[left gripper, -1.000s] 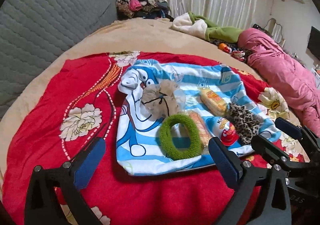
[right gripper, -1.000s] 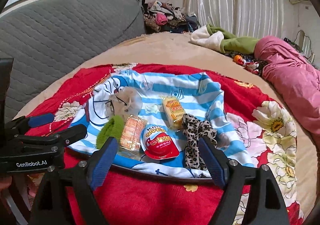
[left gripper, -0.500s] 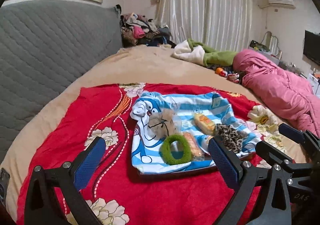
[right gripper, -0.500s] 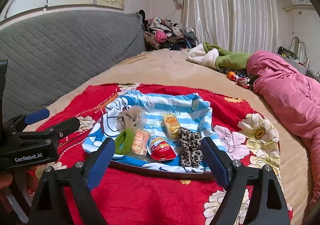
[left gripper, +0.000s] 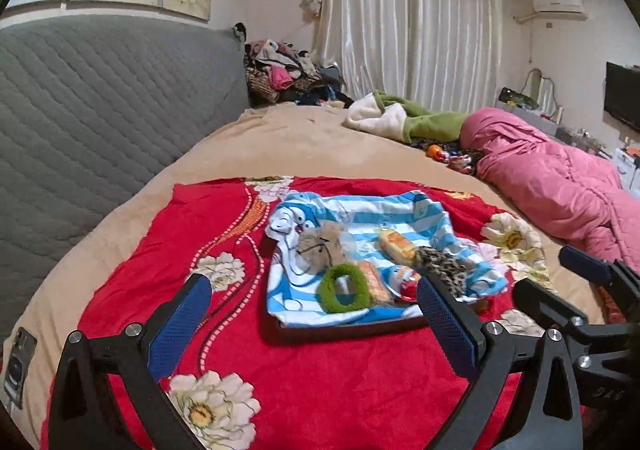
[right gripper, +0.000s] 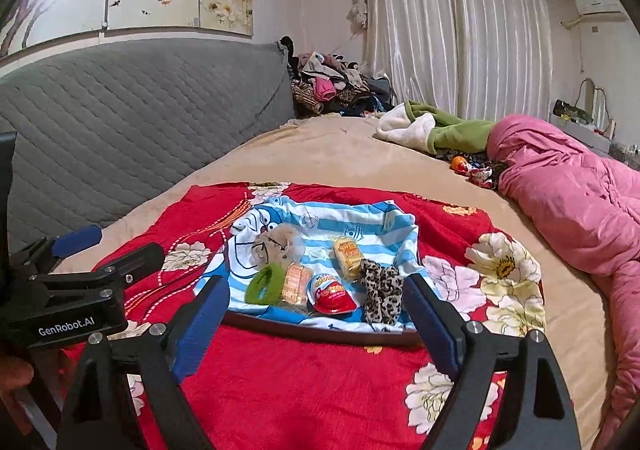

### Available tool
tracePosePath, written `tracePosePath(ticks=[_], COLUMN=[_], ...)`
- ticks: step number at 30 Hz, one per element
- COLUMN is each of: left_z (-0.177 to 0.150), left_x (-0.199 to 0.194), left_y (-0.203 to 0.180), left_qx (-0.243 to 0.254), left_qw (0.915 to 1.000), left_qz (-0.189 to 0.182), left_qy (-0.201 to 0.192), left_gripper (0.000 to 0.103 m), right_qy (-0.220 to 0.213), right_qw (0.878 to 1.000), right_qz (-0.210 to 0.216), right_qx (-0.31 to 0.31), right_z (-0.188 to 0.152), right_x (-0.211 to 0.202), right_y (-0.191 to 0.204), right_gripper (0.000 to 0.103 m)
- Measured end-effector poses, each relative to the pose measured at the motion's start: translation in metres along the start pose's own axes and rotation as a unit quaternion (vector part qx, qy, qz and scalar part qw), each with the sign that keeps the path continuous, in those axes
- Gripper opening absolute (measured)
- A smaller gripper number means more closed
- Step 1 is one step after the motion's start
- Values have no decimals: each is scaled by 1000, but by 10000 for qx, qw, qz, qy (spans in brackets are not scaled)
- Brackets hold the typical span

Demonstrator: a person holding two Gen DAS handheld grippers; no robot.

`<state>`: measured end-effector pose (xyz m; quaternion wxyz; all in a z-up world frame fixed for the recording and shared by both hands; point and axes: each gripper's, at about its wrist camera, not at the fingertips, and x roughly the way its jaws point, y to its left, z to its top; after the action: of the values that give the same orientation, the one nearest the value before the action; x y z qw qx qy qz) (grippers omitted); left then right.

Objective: Organize objects

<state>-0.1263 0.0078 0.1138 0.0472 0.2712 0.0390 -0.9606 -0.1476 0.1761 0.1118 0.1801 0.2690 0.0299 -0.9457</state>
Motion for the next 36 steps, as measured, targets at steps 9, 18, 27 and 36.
tracePosePath(ticks=[9,18,27,36], left_z=[-28,-63,-104,-133], left_x=[-22,-39,-40,-35], left_y=[-9,-11,5,17], left_qx=[8,89,-97,-121], left_qw=[10000,9998,9990,9981], left_qz=[17,11,-92,199], left_qy=[86,157,417,572], left_gripper=[102,102,102,102], right_qy=[-99,74,522,756], right_qw=[9998,9995,9969,9941], right_qz=[-137,-303,-581,-772], right_qx=[-77,-44,-26,136], right_z=[-26,-65,-116,-147], right_x=[-30,-47,-44,-46], right_y=[6,2,-7,-23], right_gripper=[93,95,95,95])
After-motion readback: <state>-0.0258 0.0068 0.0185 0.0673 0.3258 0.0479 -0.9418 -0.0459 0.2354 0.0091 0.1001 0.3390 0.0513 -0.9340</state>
